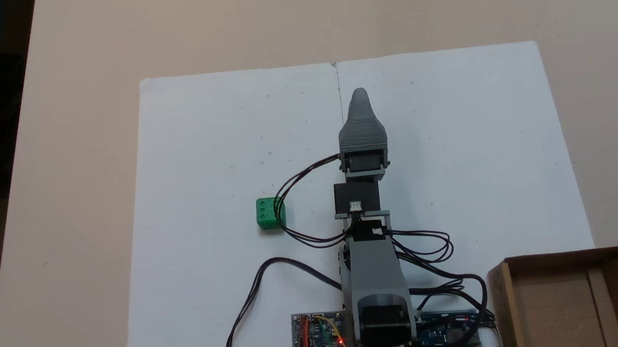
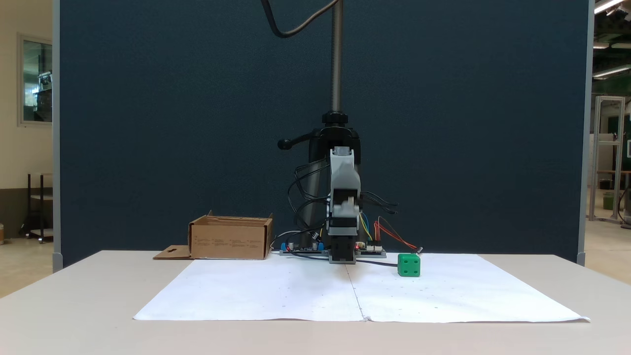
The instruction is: Grasp a green dice and put it in the bin.
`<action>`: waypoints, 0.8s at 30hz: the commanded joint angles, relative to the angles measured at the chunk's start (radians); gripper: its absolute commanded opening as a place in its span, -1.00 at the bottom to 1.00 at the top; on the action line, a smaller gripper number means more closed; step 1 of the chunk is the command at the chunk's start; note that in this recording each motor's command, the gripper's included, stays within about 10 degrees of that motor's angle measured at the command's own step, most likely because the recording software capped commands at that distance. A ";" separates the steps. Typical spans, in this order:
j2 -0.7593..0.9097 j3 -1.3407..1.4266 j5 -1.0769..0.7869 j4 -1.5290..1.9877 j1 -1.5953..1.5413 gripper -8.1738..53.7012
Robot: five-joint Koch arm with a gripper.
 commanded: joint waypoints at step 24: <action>0.094 -1.074 0.158 1.784 -0.106 0.68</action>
